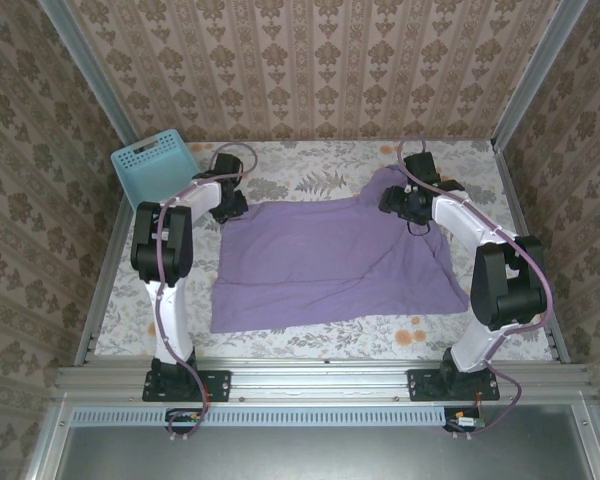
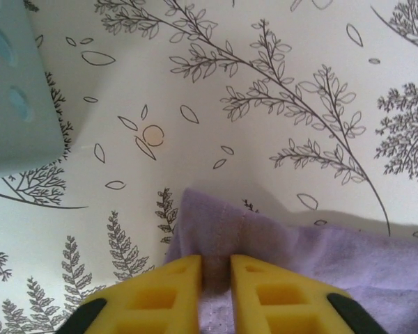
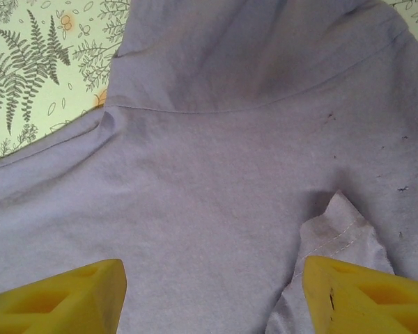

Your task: Fold the inside-out t-shirt

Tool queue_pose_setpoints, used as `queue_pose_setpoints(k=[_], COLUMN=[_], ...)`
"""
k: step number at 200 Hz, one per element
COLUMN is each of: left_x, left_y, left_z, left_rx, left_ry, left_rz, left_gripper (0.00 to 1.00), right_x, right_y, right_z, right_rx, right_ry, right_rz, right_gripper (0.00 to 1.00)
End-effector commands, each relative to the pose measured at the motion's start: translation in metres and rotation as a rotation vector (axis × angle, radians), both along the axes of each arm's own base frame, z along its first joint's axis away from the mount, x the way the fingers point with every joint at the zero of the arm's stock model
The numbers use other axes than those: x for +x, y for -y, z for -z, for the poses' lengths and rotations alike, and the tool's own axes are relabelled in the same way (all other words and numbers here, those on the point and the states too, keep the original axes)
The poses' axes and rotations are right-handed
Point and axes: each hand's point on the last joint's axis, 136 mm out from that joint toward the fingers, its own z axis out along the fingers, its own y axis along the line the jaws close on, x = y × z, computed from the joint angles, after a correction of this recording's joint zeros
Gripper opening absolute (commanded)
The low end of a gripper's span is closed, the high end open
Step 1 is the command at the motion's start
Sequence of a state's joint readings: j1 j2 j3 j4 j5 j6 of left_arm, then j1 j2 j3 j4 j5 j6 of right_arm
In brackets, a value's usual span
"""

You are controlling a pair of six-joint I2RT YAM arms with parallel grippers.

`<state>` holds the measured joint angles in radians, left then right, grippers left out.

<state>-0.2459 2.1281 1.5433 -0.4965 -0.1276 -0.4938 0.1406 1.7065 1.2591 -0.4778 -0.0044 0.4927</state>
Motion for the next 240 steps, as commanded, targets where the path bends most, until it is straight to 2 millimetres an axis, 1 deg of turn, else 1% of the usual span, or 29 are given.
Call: queue_pose_setpoints(k=[1, 12, 30, 59, 81, 115, 136, 153, 173, 176, 181, 193, 209, 222, 240], left_x=[0.006, 0.01, 0.013, 0.017, 0.02, 0.02, 0.021, 0.023, 0.024, 0.024, 0.024, 0.024, 0.024, 0.022, 0.021], left_y=[-0.005, -0.005, -0.005, -0.004, -0.001, -0.003, -0.005, -0.01, -0.011, -0.011, -0.011, -0.011, -0.01, -0.01, -0.011], left_z=[-0.004, -0.01, -0.021, -0.04, -0.043, -0.049, -0.059, -0.068, -0.073, -0.075, -0.075, -0.076, -0.077, -0.077, -0.081], left_rx=[0.012, 0.011, 0.015, 0.015, -0.002, -0.022, -0.044, -0.049, -0.06, -0.062, -0.064, -0.066, -0.07, -0.073, -0.076], left_ry=[-0.005, 0.007, 0.021, 0.053, 0.059, 0.063, 0.082, 0.099, 0.107, 0.111, 0.11, 0.11, 0.112, 0.113, 0.129], left_rz=[-0.003, 0.002, 0.011, 0.02, 0.038, 0.037, 0.033, 0.028, 0.028, 0.028, 0.03, 0.032, 0.032, 0.031, 0.027], left_gripper=[0.11, 0.07, 0.06, 0.0, 0.0, 0.0, 0.0, 0.0, 0.0, 0.0, 0.0, 0.0, 0.0, 0.0, 0.0], right_x=[-0.008, -0.007, -0.006, 0.0, 0.008, 0.024, 0.04, 0.057, 0.079, 0.085, 0.086, 0.102, 0.118, 0.129, 0.146], right_y=[0.003, 0.002, 0.002, 0.009, 0.013, 0.02, 0.032, 0.045, 0.058, 0.059, 0.061, 0.065, 0.07, 0.071, 0.07], right_z=[-0.005, -0.005, -0.006, -0.008, -0.005, -0.002, -0.003, -0.004, -0.004, -0.006, -0.002, 0.002, 0.009, 0.019, 0.026], right_rx=[0.003, 0.003, 0.0, -0.023, -0.026, -0.041, -0.04, -0.051, -0.057, -0.06, -0.067, -0.085, -0.118, -0.129, -0.135], right_ry=[-0.003, -0.002, -0.003, -0.001, -0.009, -0.014, -0.001, 0.015, 0.028, 0.037, 0.016, 0.008, -0.017, -0.044, -0.052], right_rz=[-0.001, -0.002, -0.002, 0.017, 0.03, 0.051, 0.075, 0.096, 0.104, 0.104, 0.102, 0.09, 0.081, 0.07, 0.051], right_gripper=[0.7, 0.7, 0.69, 0.69, 0.7, 0.7, 0.69, 0.69, 0.69, 0.69, 0.69, 0.69, 0.68, 0.66, 0.63])
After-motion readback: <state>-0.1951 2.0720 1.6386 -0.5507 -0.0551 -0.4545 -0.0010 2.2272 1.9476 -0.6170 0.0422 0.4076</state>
